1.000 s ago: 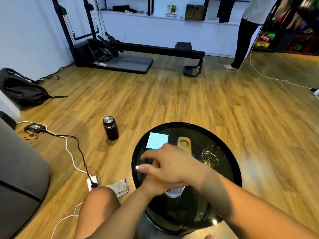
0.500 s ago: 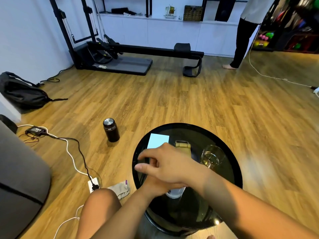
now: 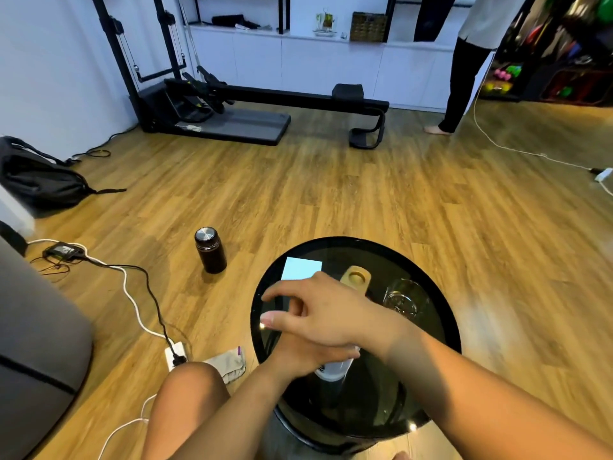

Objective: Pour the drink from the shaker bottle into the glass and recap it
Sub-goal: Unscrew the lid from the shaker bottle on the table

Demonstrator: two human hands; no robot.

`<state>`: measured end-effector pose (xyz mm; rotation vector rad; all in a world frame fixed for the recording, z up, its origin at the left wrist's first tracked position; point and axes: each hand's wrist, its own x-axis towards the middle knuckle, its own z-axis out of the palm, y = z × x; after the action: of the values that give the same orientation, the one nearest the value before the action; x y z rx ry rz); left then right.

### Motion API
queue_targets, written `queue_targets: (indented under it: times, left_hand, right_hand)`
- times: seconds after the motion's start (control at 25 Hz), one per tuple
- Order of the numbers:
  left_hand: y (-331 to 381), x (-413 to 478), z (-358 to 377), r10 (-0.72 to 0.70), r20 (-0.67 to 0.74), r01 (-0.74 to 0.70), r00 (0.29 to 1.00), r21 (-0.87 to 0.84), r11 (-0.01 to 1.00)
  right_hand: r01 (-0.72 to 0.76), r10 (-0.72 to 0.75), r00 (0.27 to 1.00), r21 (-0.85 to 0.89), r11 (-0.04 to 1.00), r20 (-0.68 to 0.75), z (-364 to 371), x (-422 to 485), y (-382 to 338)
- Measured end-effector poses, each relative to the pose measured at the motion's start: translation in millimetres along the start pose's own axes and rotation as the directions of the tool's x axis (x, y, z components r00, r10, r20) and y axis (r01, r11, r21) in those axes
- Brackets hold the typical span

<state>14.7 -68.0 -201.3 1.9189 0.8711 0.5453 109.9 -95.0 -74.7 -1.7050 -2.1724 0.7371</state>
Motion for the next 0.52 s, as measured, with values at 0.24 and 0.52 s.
queue_targets:
  times: [0.24,0.52]
  left_hand:
    - [-11,5,-3,-0.135,-0.033,0.131,0.990,-0.108,0.986]
    - [-5,1,2,-0.042,-0.006,0.041,0.999,-0.037,0.998]
  right_hand:
    - [-0.414,0.346,0.901,-0.281,0.866,-0.260,-32,-7,48]
    - [0.055,-0.057,0.995,-0.028,0.998,-0.078,1,-2,4]
